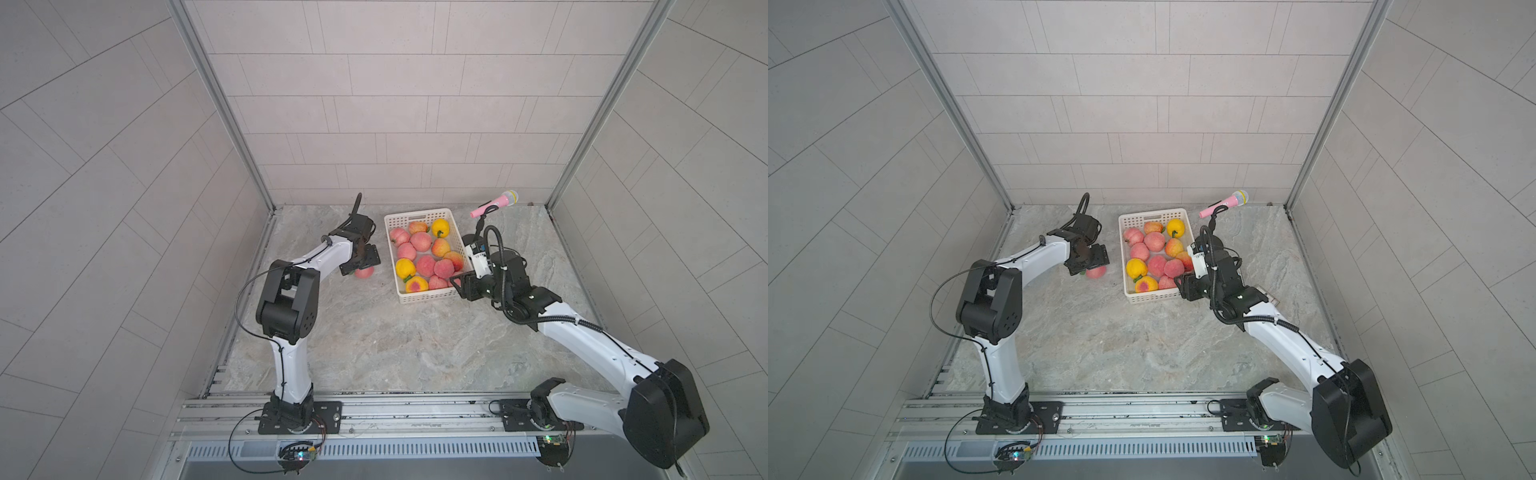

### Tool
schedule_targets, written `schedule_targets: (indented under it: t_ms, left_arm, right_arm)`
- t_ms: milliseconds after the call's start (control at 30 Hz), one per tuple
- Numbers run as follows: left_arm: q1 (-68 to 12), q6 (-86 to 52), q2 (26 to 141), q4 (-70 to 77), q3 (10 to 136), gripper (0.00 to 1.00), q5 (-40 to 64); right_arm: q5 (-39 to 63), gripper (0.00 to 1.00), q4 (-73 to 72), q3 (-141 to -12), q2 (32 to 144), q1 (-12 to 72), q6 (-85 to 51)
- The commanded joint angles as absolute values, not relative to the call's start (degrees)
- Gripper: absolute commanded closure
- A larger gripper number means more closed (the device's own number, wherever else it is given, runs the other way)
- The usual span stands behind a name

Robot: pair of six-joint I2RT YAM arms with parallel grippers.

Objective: Put the peaches into the basket
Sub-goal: Pick up the peach from the center of the board.

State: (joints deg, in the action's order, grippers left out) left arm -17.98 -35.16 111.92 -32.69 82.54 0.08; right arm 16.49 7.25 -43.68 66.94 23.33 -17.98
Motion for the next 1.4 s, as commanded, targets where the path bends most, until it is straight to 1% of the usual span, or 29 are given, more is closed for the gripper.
schedule_targets:
  t_ms: [0, 67, 400, 600, 667, 867, 1100, 1367]
  left_arm:
    - [-17.8, -36.1, 112.9, -32.6, 84.5, 0.17, -1.1]
    - [-17.8, -36.1, 113.3, -32.4, 84.9, 0.21, -0.8]
    - [-18.1, -36.3, 114.3, -32.3, 85.0, 0.26, 0.2]
    - [-18.2, -36.3, 114.2, -32.2, 84.7, 0.37, 0.2]
    - [-18.1, -36.2, 114.0, -32.1, 84.6, 0.40, 0.2]
    - [-18.1, -35.5, 112.6, -32.3, 84.5, 0.42, 0.3]
    - [-18.8, -33.8, 108.3, -32.7, 84.5, 0.43, 0.3]
    - [-21.8, -30.6, 103.0, -33.8, 86.7, 0.44, -1.3]
  right_arm:
    - [16.6, 0.37, 6.6, -44.5, 67.1, 23.7, -17.3]
    - [16.6, 0.37, 6.7, -44.6, 67.3, 23.8, -17.4]
    - [16.6, 0.37, 6.9, -44.7, 67.7, 23.7, -17.4]
    - [16.6, 0.37, 7.0, -44.7, 67.8, 23.8, -17.3]
    - [16.5, 0.37, 7.0, -44.7, 67.8, 23.8, -17.3]
    - [16.5, 0.37, 7.0, -44.7, 67.9, 23.8, -17.3]
    - [16.4, 0.38, 7.0, -44.8, 67.8, 23.9, -17.4]
    - [14.0, 0.37, 6.9, -44.8, 67.2, 23.8, -17.6]
